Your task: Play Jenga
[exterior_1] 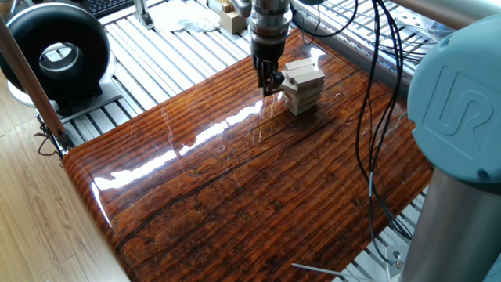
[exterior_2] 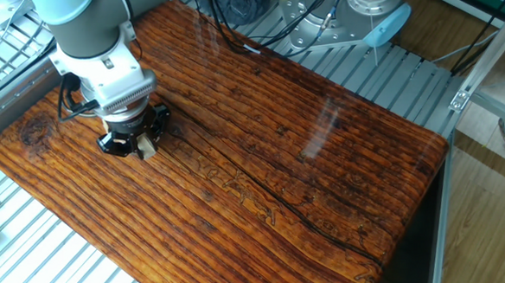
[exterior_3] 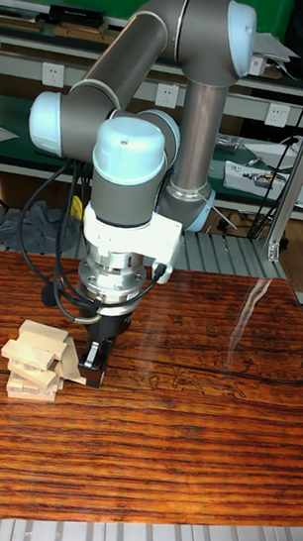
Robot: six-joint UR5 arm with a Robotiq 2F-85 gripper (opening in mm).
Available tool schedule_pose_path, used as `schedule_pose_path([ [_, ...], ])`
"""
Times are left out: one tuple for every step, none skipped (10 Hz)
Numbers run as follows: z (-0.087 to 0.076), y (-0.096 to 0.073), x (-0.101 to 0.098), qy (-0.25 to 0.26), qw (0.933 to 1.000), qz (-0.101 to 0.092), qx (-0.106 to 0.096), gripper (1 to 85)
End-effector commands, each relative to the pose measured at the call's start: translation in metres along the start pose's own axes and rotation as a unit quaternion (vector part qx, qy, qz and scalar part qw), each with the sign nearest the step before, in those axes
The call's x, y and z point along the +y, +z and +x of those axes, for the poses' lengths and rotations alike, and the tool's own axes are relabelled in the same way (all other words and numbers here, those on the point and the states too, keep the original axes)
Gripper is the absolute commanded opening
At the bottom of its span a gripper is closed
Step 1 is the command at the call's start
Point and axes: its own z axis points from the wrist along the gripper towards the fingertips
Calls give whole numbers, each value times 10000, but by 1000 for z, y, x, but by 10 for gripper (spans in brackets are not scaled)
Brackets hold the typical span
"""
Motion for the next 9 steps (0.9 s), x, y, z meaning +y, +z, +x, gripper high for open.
schedule_pose_path([
  [-5,-2,-1,40,10000,5,-68,257],
  [-6,-2,-2,40,10000,5,-68,257],
  [-7,-2,-2,40,10000,12,-71,257],
  [-9,-2,-3,48,10000,10,-78,257],
  [-10,-2,-3,56,10000,10,-78,257],
  [-11,-2,-3,63,9999,10,-78,257],
  [-12,-2,-4,71,9999,7,-86,257],
  [-13,-3,-4,71,9999,7,-86,257],
  [-14,-3,-4,79,9999,7,-86,257],
])
